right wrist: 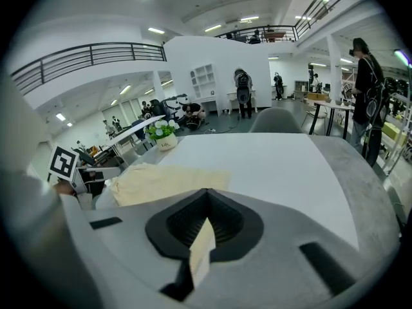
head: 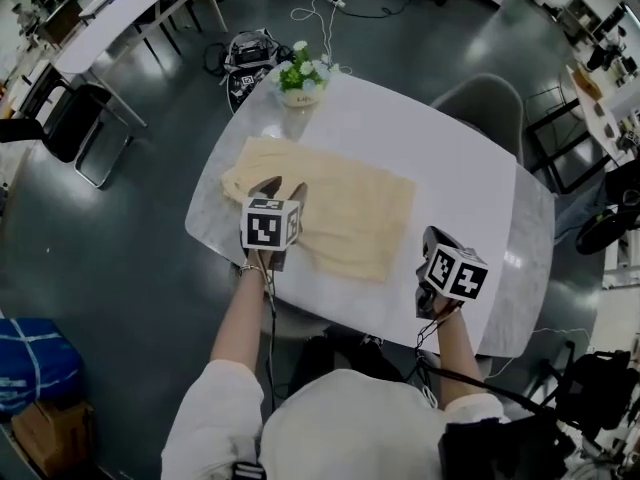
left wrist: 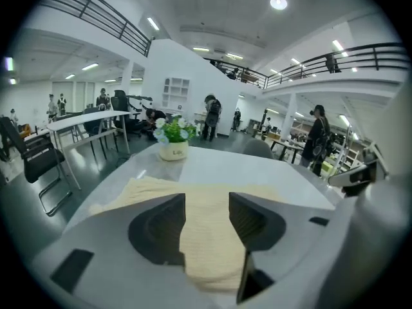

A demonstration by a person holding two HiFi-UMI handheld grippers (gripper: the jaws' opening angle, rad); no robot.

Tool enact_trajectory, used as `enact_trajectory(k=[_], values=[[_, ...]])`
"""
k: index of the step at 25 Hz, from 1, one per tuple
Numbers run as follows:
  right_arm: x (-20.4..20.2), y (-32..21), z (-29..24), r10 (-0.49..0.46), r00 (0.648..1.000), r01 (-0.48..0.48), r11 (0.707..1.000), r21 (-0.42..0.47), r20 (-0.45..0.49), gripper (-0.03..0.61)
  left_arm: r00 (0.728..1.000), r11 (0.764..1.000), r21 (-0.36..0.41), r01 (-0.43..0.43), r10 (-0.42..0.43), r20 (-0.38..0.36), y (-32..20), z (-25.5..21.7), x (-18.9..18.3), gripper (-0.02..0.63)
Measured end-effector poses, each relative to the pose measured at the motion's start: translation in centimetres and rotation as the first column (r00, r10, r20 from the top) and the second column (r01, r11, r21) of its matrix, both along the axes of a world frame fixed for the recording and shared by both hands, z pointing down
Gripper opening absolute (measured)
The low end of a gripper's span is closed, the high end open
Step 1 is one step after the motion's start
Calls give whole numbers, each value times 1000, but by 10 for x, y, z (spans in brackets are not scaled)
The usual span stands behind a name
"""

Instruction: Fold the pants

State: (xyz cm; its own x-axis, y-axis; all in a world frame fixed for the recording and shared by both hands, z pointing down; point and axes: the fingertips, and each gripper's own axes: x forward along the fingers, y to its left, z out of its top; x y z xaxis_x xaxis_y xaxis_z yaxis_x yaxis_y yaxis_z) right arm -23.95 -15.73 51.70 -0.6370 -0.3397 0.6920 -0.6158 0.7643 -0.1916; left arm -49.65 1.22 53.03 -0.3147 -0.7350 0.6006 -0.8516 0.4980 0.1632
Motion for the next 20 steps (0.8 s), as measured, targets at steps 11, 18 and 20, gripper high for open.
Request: enact_trajectory(k=[11, 18, 20], values=[[71, -35, -17, 72, 996, -71, 997, -24, 56, -8, 986, 986, -30, -163, 162, -26, -86, 6, 139, 192], [108, -58, 1, 87, 995, -84, 995, -61, 56, -6, 976, 972, -92, -218, 216, -22, -131, 35, 190, 192], [114, -62, 8, 82, 995, -79, 994, -72, 48, -8, 972, 965, -120, -234, 233, -23, -142, 47, 201, 192]])
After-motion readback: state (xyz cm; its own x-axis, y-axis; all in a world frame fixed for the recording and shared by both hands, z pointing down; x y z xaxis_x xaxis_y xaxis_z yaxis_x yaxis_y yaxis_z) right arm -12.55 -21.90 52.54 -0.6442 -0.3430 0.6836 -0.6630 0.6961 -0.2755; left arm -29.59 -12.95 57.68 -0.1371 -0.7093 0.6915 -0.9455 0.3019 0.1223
